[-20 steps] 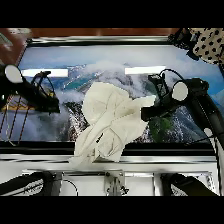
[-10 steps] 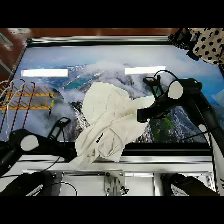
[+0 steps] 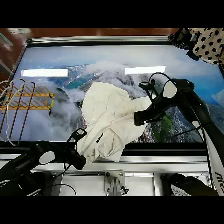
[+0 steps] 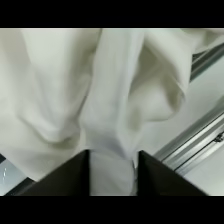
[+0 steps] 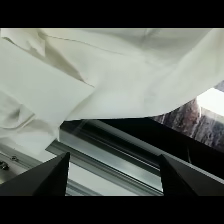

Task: Fold the shirts.

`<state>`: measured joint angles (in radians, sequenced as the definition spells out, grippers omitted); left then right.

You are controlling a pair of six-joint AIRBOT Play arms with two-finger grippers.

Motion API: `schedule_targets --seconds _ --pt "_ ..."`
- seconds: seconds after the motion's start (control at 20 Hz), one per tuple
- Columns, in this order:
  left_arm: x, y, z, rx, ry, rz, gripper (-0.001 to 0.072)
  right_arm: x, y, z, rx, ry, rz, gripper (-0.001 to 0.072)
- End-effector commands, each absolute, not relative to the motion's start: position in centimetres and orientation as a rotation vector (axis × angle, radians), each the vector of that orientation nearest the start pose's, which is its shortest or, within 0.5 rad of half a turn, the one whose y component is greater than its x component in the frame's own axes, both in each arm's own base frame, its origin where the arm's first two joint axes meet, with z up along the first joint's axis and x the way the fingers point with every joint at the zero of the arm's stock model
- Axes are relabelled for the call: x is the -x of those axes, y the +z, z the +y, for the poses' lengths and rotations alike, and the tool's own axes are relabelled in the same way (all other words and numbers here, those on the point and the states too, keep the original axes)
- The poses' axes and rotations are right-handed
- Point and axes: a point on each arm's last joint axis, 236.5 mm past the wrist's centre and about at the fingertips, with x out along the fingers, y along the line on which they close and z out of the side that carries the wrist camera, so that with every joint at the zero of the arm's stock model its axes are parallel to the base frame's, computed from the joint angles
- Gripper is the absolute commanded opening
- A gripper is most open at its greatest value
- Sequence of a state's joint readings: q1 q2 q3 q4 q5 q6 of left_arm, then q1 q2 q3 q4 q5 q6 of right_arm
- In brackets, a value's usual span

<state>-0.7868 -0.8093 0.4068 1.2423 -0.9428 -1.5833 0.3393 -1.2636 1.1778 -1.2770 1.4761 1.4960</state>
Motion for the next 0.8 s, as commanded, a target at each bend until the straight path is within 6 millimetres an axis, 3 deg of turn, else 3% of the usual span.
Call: schedule_targets --seconds 0.0,0.15,0.35,0.5,0.75 --pt "-12.2 -10.0 -20.2 -0.239 -0.724 1.393 0.0061 -26.0 0.9 18.2 0.132 0.564 1.589 0.0675" --pt "-12.5 -9.3 -20.3 -0.235 -0.731 1.367 0.006 -24.7 -0.5 20.8 0.19 0.621 1.605 0.0689" --pt "-13.0 -7.6 -20.9 -0.212 -0.755 1.302 0.0059 -26.3 -4.3 22.7 0.367 0.611 1.532 0.069" --pt "-13.7 -6.0 -21.6 -0.2 -0.773 1.261 0.0059 -24.9 -6.3 24.5 0.388 0.654 1.576 0.069" --pt "-13.8 -5.8 -21.7 -0.199 -0.774 1.258 0.0059 -22.7 -6.0 26.3 0.341 0.748 1.627 0.069"
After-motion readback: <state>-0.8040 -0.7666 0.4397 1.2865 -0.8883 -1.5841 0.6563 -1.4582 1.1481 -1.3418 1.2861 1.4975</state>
